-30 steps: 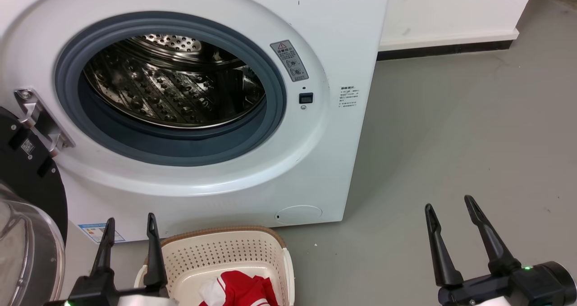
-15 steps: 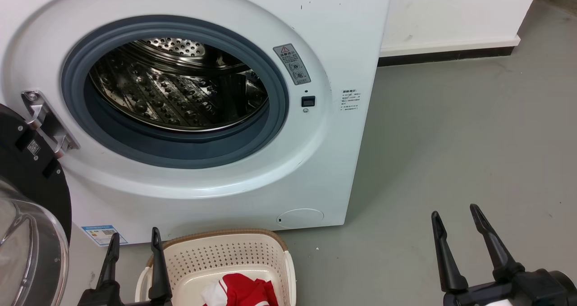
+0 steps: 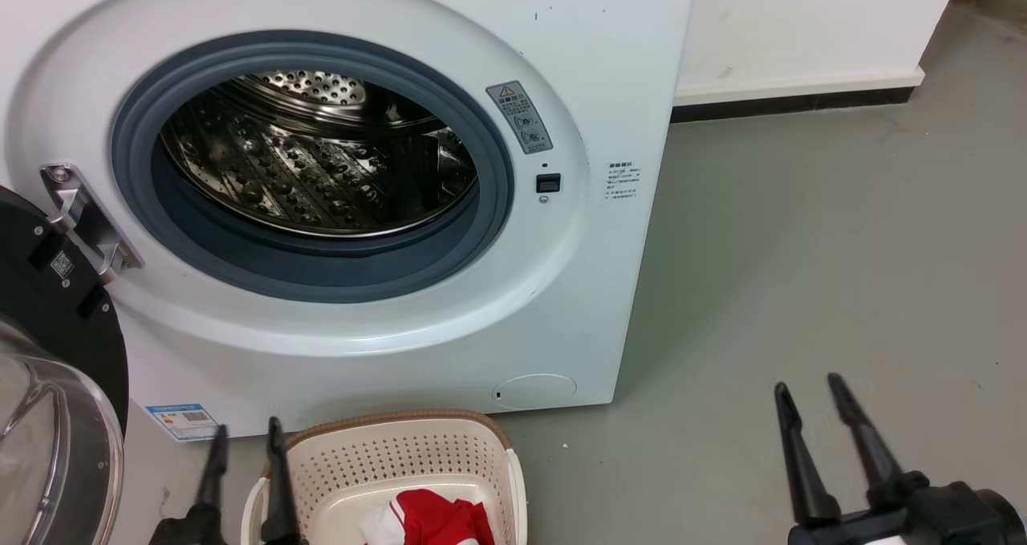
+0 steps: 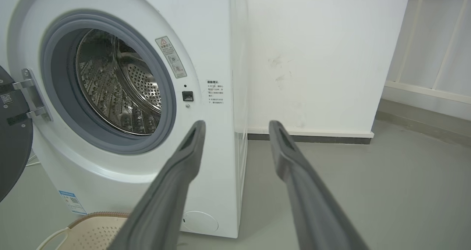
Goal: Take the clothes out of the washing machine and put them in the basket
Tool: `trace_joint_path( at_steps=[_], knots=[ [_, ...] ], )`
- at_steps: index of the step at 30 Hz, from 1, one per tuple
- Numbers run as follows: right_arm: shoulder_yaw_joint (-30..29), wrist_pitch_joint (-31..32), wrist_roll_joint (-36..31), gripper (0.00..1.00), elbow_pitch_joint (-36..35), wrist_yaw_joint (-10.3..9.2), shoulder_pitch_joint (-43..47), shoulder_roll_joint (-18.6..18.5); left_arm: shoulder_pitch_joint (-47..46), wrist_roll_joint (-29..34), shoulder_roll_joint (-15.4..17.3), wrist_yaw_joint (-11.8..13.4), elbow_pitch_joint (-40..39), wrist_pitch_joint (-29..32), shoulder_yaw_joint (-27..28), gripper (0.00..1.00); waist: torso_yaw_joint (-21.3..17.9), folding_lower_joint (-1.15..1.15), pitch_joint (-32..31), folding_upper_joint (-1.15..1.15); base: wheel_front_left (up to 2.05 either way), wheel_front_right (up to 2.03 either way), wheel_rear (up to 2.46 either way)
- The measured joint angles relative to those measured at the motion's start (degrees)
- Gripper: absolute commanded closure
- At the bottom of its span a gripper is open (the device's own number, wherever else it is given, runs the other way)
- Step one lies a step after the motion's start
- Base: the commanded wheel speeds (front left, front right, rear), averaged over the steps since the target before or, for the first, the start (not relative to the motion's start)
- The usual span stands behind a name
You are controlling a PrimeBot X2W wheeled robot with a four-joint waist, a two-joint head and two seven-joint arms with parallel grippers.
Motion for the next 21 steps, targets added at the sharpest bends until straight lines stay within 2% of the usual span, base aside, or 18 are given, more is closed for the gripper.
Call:
trace_joint_path(
  at_steps=[5,21],
  knots=[
    [0.1,0.4,0.9,1.00,2.3,0.00,0.3,0.0,0.0,-0.8,-0.2,-0.1,2.5,0.4,-0.2,1.00,0.0,0.00,0.0,0.00,0.00,0.00,0.00],
    [-0.3,3.4,20.5,1.00,6.0,0.00,-2.0,-1.0,-2.3,-19.5,0.3,-2.3,5.2,4.0,-0.4,1.00,0.7,0.00,-0.1,0.00,0.00,0.00,0.00]
  ],
)
